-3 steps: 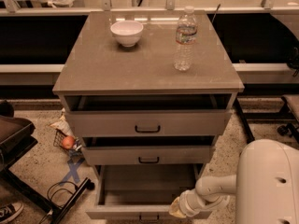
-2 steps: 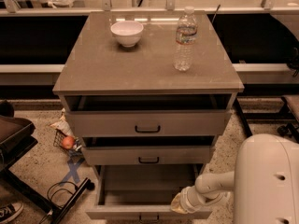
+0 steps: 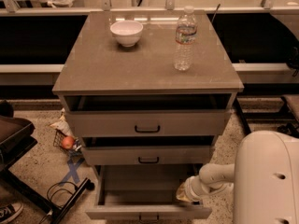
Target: Open bottom drawer
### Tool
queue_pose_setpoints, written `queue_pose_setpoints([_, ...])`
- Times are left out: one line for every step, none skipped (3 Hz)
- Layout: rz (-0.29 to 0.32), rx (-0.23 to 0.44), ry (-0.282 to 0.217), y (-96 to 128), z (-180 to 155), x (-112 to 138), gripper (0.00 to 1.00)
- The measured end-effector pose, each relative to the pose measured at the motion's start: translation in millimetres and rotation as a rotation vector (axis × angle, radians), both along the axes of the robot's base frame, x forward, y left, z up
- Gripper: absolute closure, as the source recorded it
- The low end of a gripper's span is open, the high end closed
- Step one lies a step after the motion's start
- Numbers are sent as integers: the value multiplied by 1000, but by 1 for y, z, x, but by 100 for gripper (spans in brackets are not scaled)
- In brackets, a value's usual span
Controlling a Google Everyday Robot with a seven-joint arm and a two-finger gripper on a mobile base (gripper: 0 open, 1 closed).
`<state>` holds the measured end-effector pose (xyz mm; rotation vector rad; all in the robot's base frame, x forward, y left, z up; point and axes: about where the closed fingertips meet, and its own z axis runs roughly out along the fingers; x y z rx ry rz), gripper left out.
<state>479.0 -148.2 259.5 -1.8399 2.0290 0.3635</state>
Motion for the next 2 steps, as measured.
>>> queue_pose_setpoints([-18,57,12,-4,-25,8,100])
queue_pose_setpoints([-42,140,20,0,-59,24,100])
